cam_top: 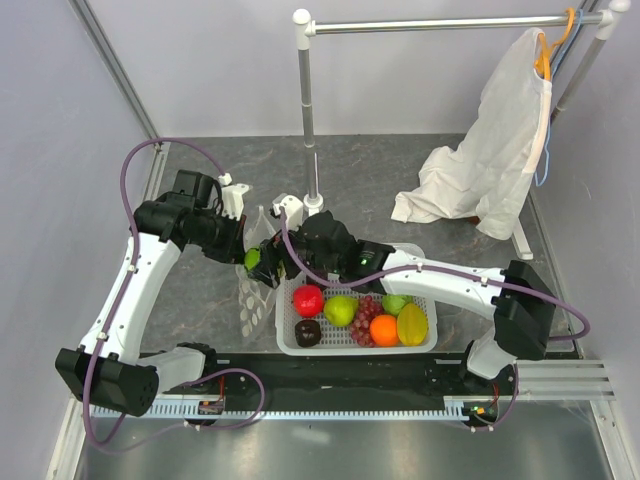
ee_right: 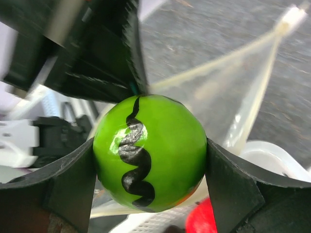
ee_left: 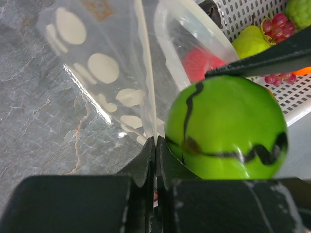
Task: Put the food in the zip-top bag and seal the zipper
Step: Place the fake fruit in the zipper food storage bag, then pick up the fake fruit from the bin.
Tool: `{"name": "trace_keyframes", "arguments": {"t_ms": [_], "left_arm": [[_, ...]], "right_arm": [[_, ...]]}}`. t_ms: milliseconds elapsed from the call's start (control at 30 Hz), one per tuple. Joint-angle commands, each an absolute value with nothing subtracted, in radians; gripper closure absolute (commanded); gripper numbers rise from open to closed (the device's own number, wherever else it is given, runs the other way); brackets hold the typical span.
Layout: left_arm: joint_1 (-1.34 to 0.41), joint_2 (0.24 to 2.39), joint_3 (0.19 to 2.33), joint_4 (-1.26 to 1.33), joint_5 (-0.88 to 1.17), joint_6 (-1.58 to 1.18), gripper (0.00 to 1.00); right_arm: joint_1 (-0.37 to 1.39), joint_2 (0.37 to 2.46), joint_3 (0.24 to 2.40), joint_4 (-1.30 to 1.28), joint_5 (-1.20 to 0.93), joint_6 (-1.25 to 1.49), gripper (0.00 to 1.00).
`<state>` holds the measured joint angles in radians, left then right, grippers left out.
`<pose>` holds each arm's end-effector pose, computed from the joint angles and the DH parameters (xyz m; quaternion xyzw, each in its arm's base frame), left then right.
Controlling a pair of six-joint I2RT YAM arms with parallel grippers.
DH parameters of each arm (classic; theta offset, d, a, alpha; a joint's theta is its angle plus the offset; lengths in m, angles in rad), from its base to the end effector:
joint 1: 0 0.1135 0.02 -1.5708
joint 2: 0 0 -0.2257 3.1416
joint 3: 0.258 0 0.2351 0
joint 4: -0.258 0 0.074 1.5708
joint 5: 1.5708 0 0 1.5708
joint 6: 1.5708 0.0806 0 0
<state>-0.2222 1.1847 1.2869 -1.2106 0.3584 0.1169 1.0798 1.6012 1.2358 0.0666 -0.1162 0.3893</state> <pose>0.2100 -0.0764 0.2717 0.2019 0.9372 -0.1851 0.2160 0.1841 0.3641 0.2685 -0.3043 0.7441 0.4321 0.4088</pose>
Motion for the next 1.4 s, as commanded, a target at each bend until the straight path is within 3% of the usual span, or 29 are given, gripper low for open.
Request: {"name": "trace_keyframes", "arguments": {"t_ms": [0, 67, 133, 233, 267, 500, 667, 867, 1100, 1233, 1367], "left_arm": [[-0.227, 1.163, 1.295, -1.190, 0.399, 0.106, 0.98], [-0.225, 1.161, 1.293, -1.192, 0.400, 0.104, 0.98], [-0.225, 1.163, 1.295, -1.192, 0.406, 0.106, 0.98], [-0.226, 1.164, 1.298, -1.192, 0.413, 0.103, 0.98], [-0.227, 1.164, 1.298, -1.192, 0.411, 0.106, 0.98], [-0.225, 1.164, 1.298, -1.192, 0.413, 0.104, 0.98], [-0.227, 1.164, 1.305, -1.193, 0.408, 0.104, 0.98], [-0.225, 1.154, 1.298, -1.195, 0.403, 0.103, 0.98], [-0.227, 1.160, 1.299, -1.193, 0.405, 0.103, 0.98], [-0.225, 1.161, 1.299, -1.193, 0.405, 0.101, 0.98], [-0.225, 1.166, 1.298, -1.190, 0.410, 0.103, 0.98]], "right_arm": [[1.103, 1.600, 1.227, 0.031, 0.050, 0.278, 0.45], [1.103, 1.579, 1.216, 0.020, 0.049, 0.258, 0.29], [1.104, 1.554, 1.207, 0.017, 0.029, 0.253, 0.23], [1.103, 1.517, 1.229, 0.005, 0.005, 0.236, 0.03], [1.103, 1.508, 1.238, 0.003, -0.027, 0.226, 0.02], [1.086, 1.388, 1.298, -0.135, -0.061, 0.189, 0.02], [1.008, 1.301, 1.209, -0.247, -0.122, 0.166, 0.02], [0.910, 1.203, 1.095, -0.552, -0.221, -0.052, 0.02], [0.882, 1.126, 1.051, -0.932, -0.153, -0.363, 0.02], [0.877, 1.143, 1.062, -0.979, -0.062, -0.402, 0.02], [0.874, 1.155, 1.055, -0.939, -0.119, -0.445, 0.02]]}}
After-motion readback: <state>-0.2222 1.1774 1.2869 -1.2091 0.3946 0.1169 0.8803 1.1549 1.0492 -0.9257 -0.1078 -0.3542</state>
